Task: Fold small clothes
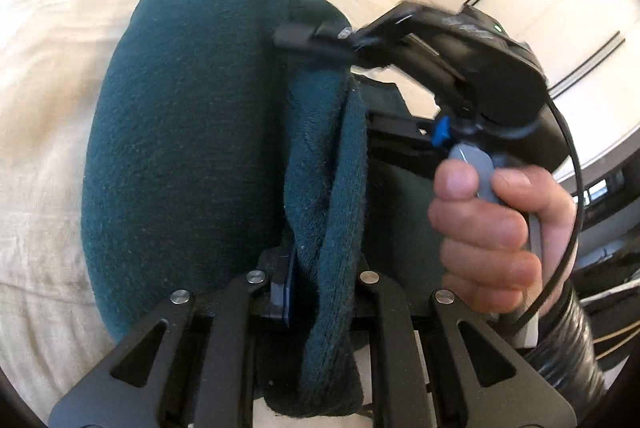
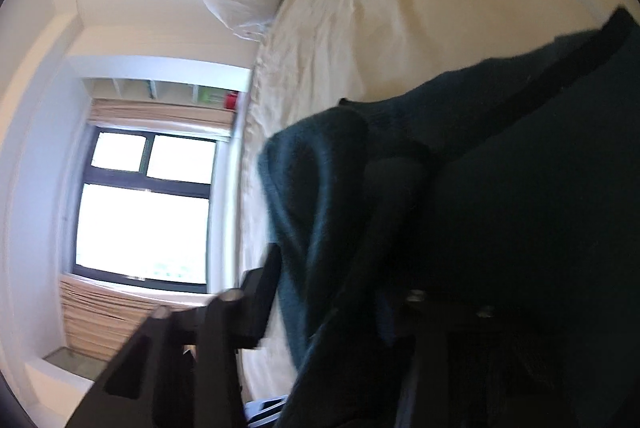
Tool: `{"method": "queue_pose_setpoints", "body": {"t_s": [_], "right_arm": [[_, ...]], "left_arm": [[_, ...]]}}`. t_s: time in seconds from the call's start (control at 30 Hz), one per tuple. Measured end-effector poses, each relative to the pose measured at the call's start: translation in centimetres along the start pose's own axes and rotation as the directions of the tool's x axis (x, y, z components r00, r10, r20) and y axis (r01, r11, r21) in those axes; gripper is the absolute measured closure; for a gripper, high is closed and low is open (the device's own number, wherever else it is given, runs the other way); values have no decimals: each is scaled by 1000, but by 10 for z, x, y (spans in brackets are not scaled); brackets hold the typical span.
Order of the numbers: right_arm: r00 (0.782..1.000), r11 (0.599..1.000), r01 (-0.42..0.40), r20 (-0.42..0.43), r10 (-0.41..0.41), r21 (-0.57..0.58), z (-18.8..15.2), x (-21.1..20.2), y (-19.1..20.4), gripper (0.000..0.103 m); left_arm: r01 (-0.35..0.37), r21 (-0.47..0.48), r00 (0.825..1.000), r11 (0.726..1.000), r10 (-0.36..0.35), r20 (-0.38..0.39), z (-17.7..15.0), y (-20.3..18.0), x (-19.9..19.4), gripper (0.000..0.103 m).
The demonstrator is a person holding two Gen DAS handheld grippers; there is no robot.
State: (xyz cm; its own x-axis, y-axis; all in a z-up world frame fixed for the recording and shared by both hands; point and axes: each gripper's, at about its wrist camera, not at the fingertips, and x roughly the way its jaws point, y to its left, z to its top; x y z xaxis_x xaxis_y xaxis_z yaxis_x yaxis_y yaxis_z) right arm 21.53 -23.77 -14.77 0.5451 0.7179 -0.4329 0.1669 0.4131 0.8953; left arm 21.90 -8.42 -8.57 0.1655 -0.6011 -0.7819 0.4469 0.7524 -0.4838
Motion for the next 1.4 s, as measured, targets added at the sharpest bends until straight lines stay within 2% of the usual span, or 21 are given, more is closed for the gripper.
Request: {"method": "queue_pose_setpoints", "body": {"t_s": [0.07, 0.3, 0.57, 0.67, 0.7, 0.73, 0.77, 0.83, 0.9, 0.97, 1.1, 1.17, 1.27, 1.33, 1.4], "right_arm": [[999, 999, 40, 9, -40, -6, 4, -3, -2, 87], [995, 993, 97, 38, -95, -70, 11, -39, -3, 89], [985, 983, 160, 81, -153, -93, 24, -101, -26, 89], [974, 975, 219, 69, -216, -45, 29, -108, -48, 89], [971, 972, 233, 64, -232, -18, 30, -108, -59, 88], [972, 974, 226, 54, -227, 17, 29, -108, -72, 88], [981, 982, 181, 53, -184, 59, 27, -109, -84, 87], [988, 988, 140, 60, -144, 65, 24, -112, -87, 82], [986, 988, 152, 60, -154, 36, 17, -114, -80, 74], [987, 989, 150, 58, -151, 13, 9, -119, -73, 59], [980, 982, 189, 68, -187, -29, -14, -126, -58, 53], [974, 974, 219, 66, -215, -59, -30, -129, -52, 52], [964, 960, 264, 66, -259, -98, -48, -134, -42, 51], [957, 949, 290, 64, -284, -124, -57, -135, -37, 51], [935, 916, 355, 62, -350, -187, -67, -132, -33, 59]], "left_arm": [[4, 6, 1000, 1000, -4, -3, 0, -7, 2, 91], [39, 52, 999, 998, -38, -17, -2, -22, -13, 91], [102, 81, 994, 992, -98, -49, 7, -52, 17, 91], [95, 78, 994, 992, -90, -68, 0, -51, 33, 80], [100, 69, 992, 993, -94, -81, -3, -50, 36, 72], [115, 62, 990, 991, -109, -94, -5, -48, 38, 59], [133, 59, 987, 989, -127, -99, -5, -45, 37, 52], [157, 69, 983, 985, -149, -110, -8, -37, 20, 39], [184, 69, 978, 980, -176, -109, -8, -29, 1, 37], [212, 69, 976, 975, -208, -64, -7, -15, -23, 37], [165, 56, 980, 985, -170, 99, 23, 33, -65, 36], [97, 33, 985, 995, -101, 137, 40, 62, -71, 36], [55, 7, 990, 998, -55, 130, 50, 97, -67, 36], [42, 8, 993, 999, -43, 106, 50, 108, -57, 37], [16, 45, 995, 999, -21, 103, 45, 100, -44, 37]]}}
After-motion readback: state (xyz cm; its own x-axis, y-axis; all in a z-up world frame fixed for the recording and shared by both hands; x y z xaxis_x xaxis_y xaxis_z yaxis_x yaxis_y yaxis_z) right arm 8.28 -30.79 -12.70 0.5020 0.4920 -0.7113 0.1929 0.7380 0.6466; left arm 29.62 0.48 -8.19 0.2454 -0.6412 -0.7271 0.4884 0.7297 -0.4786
